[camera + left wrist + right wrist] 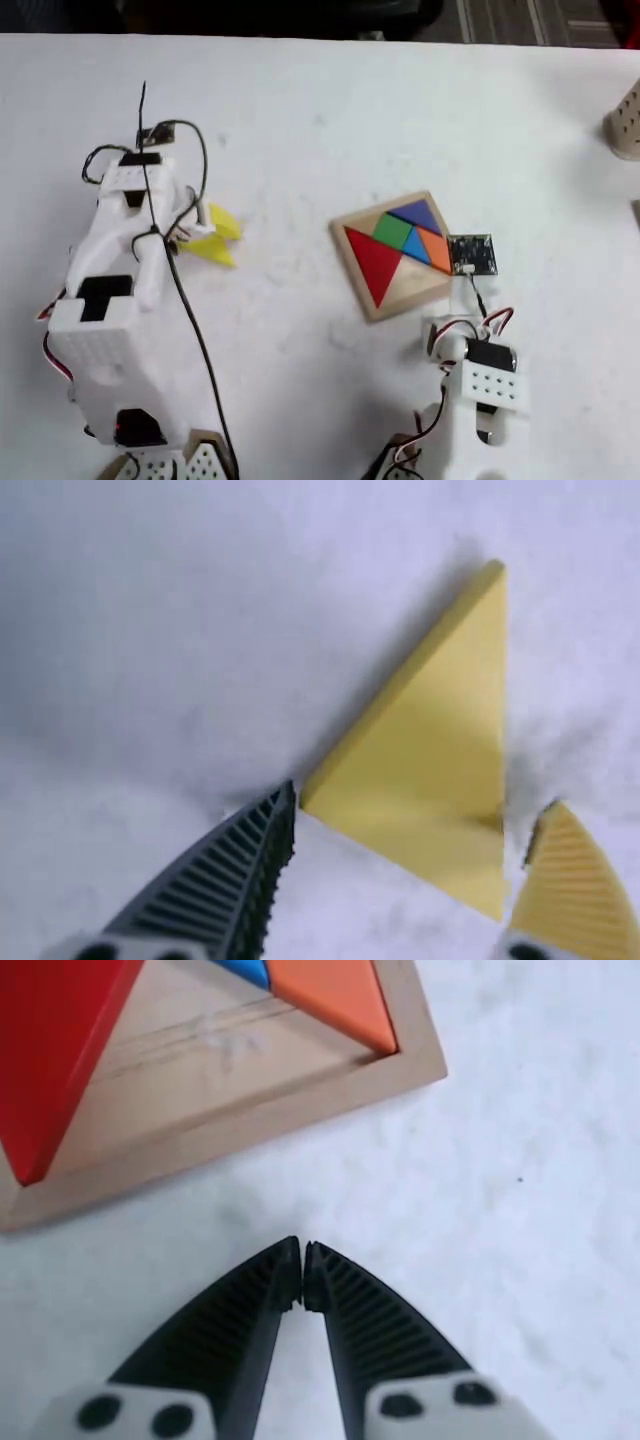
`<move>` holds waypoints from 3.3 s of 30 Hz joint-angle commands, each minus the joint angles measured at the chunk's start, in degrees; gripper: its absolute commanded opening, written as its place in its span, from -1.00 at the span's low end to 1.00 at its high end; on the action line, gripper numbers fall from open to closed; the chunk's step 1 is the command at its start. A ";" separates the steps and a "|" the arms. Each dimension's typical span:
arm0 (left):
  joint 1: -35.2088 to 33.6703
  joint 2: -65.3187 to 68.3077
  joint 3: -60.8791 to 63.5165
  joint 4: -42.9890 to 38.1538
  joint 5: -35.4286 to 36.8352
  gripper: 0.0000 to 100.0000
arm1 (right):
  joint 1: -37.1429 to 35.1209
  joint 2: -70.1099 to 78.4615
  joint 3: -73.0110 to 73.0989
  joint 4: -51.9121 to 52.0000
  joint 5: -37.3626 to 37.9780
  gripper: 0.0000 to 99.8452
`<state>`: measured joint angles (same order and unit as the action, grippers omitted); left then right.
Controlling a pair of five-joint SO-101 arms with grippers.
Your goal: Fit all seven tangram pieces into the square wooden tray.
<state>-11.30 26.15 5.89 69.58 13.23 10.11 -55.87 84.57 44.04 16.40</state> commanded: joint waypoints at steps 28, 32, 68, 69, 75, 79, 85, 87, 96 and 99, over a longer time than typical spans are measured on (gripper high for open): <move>-2.42 -8.04 -2.11 -0.62 -2.55 -0.32 | -0.13 -1.45 -0.18 -1.01 0.62 -0.96; -2.07 -7.78 -1.14 -1.23 -2.29 -0.13 | -0.13 -1.36 -0.18 -1.01 0.62 -0.96; 1.45 3.56 -7.91 3.43 -2.90 -0.67 | -0.13 -1.19 -0.18 -1.01 0.44 -0.96; 1.45 3.56 -7.91 3.43 -2.90 -0.67 | -0.13 -1.19 -0.18 -1.01 0.53 -0.96; 1.45 2.59 -7.91 5.19 -7.56 -0.67 | -0.13 -1.19 -0.18 -1.01 0.53 -0.96; 0.48 -1.63 -7.47 5.45 -7.65 -0.67 | -0.13 -1.19 -0.18 -1.01 0.53 -0.96; -1.19 -6.20 -7.74 1.85 -10.46 -0.56 | -0.13 -1.19 -0.18 -1.01 0.62 -0.96; -1.19 -6.46 -7.56 -0.44 -13.27 -0.38 | -0.13 -1.19 -0.18 -1.01 0.62 -0.96; -3.03 -1.71 -11.08 -3.25 -29.19 -0.03 | -0.13 -1.19 -0.18 -1.01 0.62 -0.96; -4.79 2.33 -15.65 -3.87 -29.63 -0.03 | -0.13 -1.19 -0.18 -1.01 0.62 -0.96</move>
<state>-13.41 25.89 -2.37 67.38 -14.81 10.11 -55.87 84.57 44.04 16.48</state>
